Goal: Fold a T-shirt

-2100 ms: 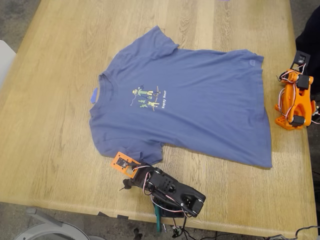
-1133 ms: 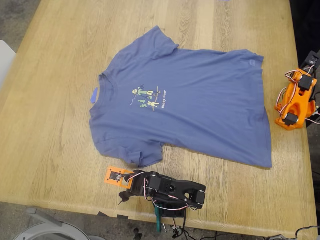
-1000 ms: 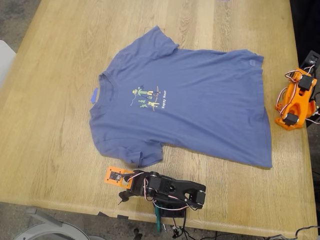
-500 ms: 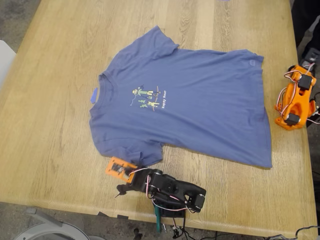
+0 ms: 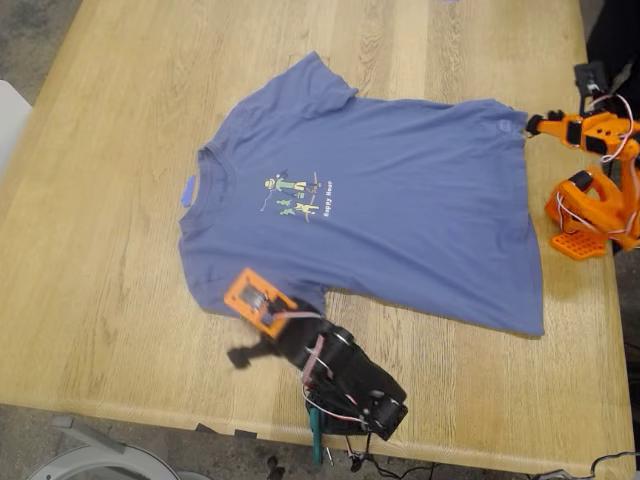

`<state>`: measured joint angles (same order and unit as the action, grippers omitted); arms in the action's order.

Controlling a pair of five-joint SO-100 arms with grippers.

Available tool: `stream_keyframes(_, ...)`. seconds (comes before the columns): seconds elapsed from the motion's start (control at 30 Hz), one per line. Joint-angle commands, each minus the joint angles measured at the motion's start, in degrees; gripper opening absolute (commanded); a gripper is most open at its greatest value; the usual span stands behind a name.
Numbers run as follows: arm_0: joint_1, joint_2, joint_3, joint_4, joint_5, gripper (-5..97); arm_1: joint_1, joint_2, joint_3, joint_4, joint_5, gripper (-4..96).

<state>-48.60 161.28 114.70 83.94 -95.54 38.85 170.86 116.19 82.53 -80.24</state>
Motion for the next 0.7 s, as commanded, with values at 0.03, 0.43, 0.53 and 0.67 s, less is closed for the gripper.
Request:
stream_keyframes(0.03,4.75,-13.45,-1.05,-18.37,-1.32,55,-10.02,-9.23,-4.39,-6.68,0.09,22.9)
stream_keyframes(0.43,7.56,-50.19,0.88,-64.16,-0.88,56,-31.20,-33.13,1.41,-26.98,2.72,22.1)
stream_keyframes(0.53,5.98,-56.16,-1.05,-71.37,-1.23,58,-33.05,-39.38,-2.46,-29.00,2.81,21.3)
stream_keyframes(0.67,4.57,-64.07,-4.48,-80.51,-1.14,58,-36.12,-46.41,-6.50,-32.17,3.43,19.7)
